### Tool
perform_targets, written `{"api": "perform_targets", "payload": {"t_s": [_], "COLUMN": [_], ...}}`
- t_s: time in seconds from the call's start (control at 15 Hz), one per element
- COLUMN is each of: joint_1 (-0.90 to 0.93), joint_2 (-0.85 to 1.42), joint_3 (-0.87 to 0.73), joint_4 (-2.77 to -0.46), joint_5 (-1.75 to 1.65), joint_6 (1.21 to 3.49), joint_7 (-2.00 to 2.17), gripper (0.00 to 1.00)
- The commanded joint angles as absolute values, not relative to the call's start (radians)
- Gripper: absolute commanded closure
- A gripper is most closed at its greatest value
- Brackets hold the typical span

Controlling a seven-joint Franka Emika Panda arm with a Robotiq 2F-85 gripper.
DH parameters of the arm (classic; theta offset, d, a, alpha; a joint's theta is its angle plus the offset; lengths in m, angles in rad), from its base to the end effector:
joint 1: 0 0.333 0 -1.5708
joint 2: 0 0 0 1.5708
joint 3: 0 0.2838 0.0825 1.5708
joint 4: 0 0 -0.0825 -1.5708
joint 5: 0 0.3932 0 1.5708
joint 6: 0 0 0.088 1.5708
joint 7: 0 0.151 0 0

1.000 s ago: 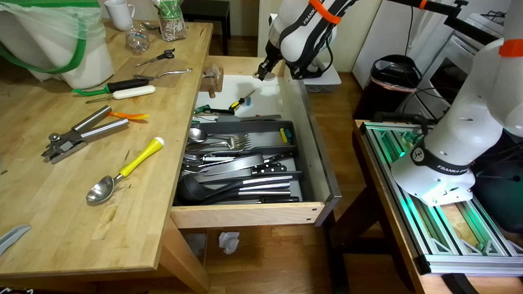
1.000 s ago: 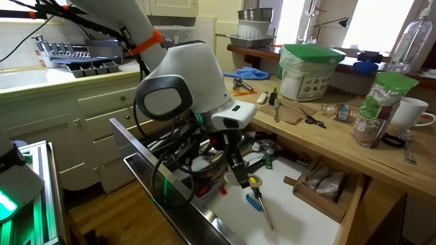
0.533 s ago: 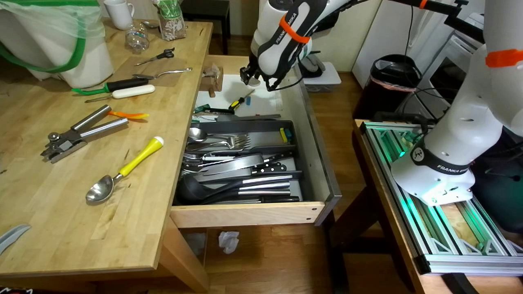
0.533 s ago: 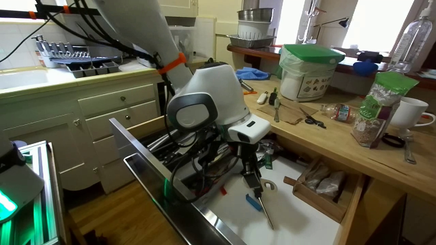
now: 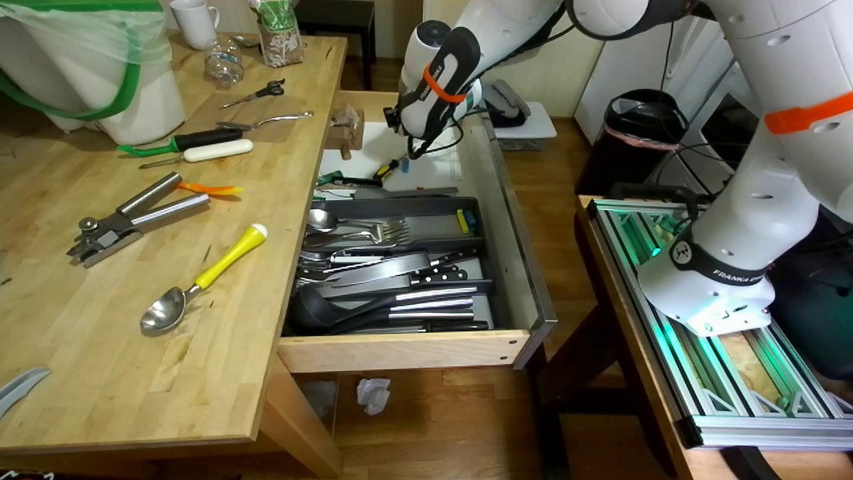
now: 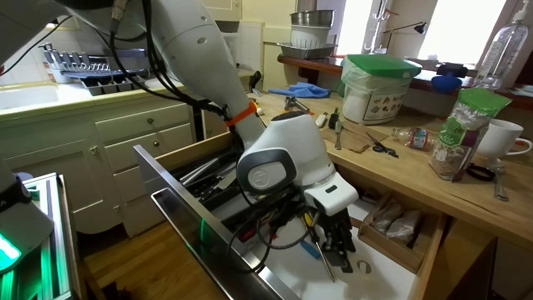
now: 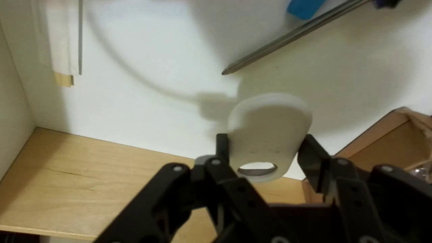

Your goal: Pick up the white object from the counter and put it in the drawer

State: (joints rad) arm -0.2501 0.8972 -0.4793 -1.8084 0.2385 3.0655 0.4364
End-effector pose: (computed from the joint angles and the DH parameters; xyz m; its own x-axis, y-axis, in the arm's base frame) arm 0.4993 -0.4555 0.0769 0.3550 -0.7814 0.5132 -0.9176 -0.3962 0.0316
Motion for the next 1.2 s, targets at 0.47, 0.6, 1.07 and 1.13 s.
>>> {"api": "perform_targets", "payload": {"t_s": [0.47,0.6,1.07,1.13], "joint_1": [-0.325,-0.323,-0.356,-0.372], "joint_2": [1.037,1.041,0.737,0.688], "joint_3": [-0.452,-0.459,-0.320,-0.292], "joint_4": [-1.617,-1.605,-1.843,-1.879], "joint_5": [0.303,0.294,0.255,0.248], "joint_6": [2.898,2.881,2.857,2.860], "joint_7": [0.500,0.508,0.270,0.213], "gripper": [0.71,0.19,0.00,0.00]}}
